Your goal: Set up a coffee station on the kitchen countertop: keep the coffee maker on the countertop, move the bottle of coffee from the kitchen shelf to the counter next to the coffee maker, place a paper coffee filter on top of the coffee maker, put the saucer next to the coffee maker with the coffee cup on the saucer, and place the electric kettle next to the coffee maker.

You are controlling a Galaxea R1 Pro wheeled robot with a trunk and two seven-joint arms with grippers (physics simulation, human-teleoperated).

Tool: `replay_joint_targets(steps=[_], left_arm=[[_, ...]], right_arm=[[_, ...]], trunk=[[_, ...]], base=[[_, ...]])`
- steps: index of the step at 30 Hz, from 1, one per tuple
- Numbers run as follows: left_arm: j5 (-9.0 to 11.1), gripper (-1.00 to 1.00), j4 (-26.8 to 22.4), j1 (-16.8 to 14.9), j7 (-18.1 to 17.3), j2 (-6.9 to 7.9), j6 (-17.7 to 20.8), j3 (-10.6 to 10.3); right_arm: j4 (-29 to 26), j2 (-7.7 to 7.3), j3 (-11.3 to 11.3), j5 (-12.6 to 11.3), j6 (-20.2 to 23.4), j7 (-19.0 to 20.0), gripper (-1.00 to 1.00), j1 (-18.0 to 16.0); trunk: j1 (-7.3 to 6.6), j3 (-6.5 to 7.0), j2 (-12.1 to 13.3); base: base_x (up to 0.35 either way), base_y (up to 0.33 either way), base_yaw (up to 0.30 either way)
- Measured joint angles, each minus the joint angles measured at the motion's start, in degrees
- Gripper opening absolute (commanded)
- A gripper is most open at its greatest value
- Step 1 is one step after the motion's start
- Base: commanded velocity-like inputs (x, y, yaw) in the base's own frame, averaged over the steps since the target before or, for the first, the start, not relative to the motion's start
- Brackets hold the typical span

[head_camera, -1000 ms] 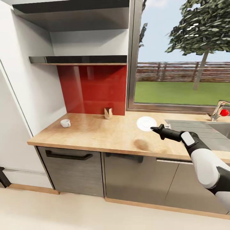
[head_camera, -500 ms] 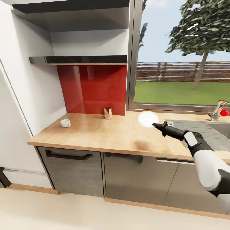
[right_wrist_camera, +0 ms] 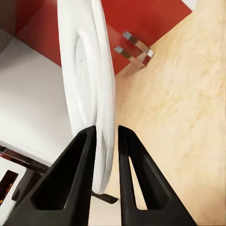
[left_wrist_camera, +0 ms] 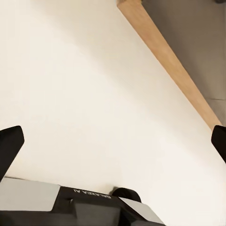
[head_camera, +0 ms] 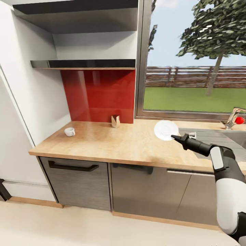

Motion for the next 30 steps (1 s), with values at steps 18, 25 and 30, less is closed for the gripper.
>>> replay_joint_targets(steps=[18, 25, 30], left_arm=[[-0.06, 1.0, -0.07, 0.0, 4.5, -1.43, -0.42, -0.04], [-0.03, 1.0, -0.09, 0.0, 5.32, -1.67, -0.53, 0.08], [-0.01, 1.0, -0.09, 0.0, 5.36, -1.67, -0.53, 0.11]], right_arm=[[-0.78, -0.08, -0.03, 0.44, 0.25, 0.03, -1.0, 3.28], [-0.76, -0.07, -0.03, 0.44, 0.25, 0.02, -1.0, 3.8], [-0.76, -0.06, -0.03, 0.37, 0.27, 0.03, -1.0, 3.92]], trunk=[[0.0, 0.0, -0.01], [-0.02, 0.0, 0.0], [-0.02, 0.0, 0.0]], base=[[0.0, -0.144, -0.17], [0.083, -0.13, -0.174], [0.173, -0.233, -0.172]])
